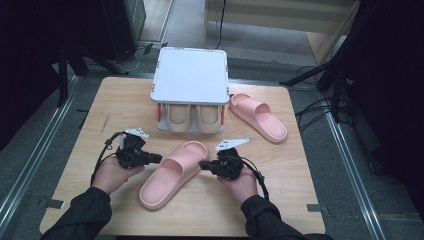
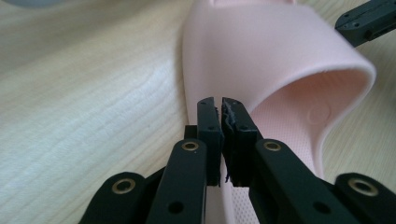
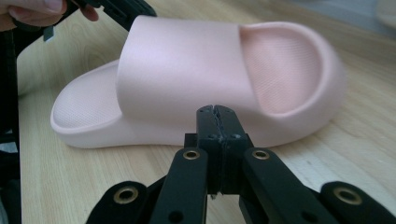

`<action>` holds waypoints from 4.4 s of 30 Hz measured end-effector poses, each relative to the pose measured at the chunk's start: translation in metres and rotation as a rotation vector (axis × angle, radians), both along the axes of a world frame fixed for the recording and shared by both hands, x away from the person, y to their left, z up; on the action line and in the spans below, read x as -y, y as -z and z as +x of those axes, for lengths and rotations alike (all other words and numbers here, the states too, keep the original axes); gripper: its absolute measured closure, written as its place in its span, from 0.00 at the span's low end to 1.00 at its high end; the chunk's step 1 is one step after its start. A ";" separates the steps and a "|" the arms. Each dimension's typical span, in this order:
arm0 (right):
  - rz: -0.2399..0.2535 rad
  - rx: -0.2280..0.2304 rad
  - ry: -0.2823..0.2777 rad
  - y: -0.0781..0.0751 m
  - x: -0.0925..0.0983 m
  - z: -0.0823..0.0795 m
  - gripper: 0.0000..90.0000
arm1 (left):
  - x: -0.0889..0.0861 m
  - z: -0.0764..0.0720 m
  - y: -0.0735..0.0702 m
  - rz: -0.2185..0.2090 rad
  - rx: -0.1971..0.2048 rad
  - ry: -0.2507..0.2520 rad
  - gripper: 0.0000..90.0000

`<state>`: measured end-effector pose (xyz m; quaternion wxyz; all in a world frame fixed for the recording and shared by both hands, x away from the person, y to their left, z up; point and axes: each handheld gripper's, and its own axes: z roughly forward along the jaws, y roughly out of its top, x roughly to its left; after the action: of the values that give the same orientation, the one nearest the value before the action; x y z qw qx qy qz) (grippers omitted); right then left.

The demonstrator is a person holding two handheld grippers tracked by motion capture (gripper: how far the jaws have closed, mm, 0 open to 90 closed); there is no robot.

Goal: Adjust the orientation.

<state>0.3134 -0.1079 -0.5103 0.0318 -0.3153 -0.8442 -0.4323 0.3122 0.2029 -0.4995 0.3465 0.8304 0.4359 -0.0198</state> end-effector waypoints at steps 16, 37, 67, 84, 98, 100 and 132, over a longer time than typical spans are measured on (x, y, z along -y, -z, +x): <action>-0.038 0.035 0.030 0.001 -0.015 0.016 1.00 | 0.010 -0.013 0.002 -0.020 -0.006 -0.010 0.94; -0.042 0.064 0.013 -0.004 -0.010 0.028 0.83 | -0.005 -0.017 -0.017 -0.096 -0.013 -0.036 0.77; 0.007 0.096 0.200 -0.036 0.083 0.050 0.76 | -0.019 -0.001 -0.019 -0.114 -0.017 -0.013 0.53; -0.030 0.077 0.357 -0.028 0.148 0.102 0.73 | -0.022 -0.009 -0.019 -0.107 -0.017 -0.016 0.52; -0.073 0.064 0.409 -0.019 0.153 0.144 0.68 | -0.029 -0.028 -0.017 -0.113 -0.020 -0.044 0.49; -0.084 0.072 0.411 -0.017 0.153 0.148 0.67 | -0.030 -0.031 -0.017 -0.111 -0.017 -0.048 0.49; -0.096 0.074 0.466 -0.020 0.142 0.165 0.96 | -0.035 -0.034 -0.012 -0.133 -0.044 -0.064 0.49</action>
<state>0.4789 -0.2499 -0.4905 -0.1148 -0.4865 -0.7689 -0.3987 0.2783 0.2380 -0.4874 0.3916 0.7906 0.4673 -0.0559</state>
